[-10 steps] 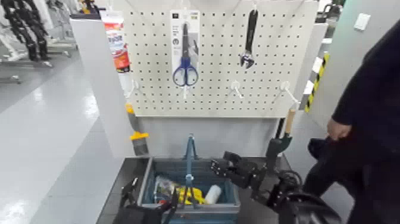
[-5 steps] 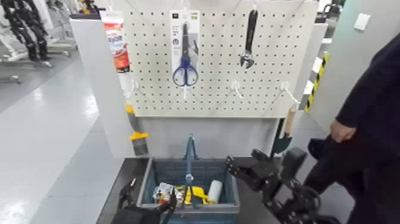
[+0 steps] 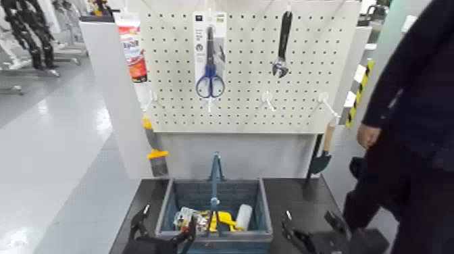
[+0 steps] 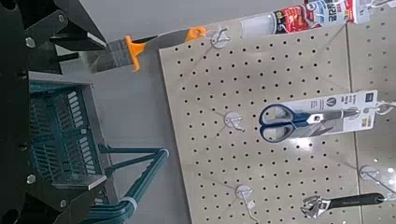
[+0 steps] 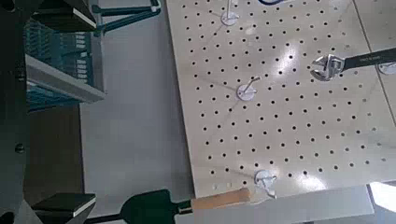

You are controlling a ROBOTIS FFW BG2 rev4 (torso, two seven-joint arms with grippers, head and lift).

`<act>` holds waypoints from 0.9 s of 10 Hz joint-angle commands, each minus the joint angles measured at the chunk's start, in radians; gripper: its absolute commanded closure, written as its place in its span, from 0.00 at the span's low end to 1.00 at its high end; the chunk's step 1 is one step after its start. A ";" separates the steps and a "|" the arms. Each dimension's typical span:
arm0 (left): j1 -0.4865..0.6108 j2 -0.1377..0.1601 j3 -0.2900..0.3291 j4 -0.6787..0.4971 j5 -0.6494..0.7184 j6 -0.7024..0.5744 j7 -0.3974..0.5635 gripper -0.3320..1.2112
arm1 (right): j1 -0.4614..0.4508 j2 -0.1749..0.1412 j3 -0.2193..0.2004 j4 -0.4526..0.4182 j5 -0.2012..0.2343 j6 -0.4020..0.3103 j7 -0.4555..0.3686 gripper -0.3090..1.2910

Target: Put the yellow pliers into the crate.

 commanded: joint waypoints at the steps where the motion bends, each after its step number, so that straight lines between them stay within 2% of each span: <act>1: 0.005 -0.003 0.007 0.000 0.003 0.000 0.002 0.40 | 0.087 0.000 0.013 -0.065 0.017 -0.015 -0.034 0.23; 3: 0.008 -0.003 0.011 -0.003 0.005 0.003 0.002 0.40 | 0.131 0.001 0.020 -0.102 0.049 -0.032 -0.077 0.23; 7: 0.014 -0.012 0.015 -0.005 0.002 0.003 0.000 0.40 | 0.150 0.000 0.028 -0.103 0.052 -0.058 -0.100 0.25; 9: 0.016 -0.012 0.015 -0.006 0.000 0.003 0.000 0.40 | 0.150 -0.002 0.028 -0.107 0.052 -0.049 -0.100 0.25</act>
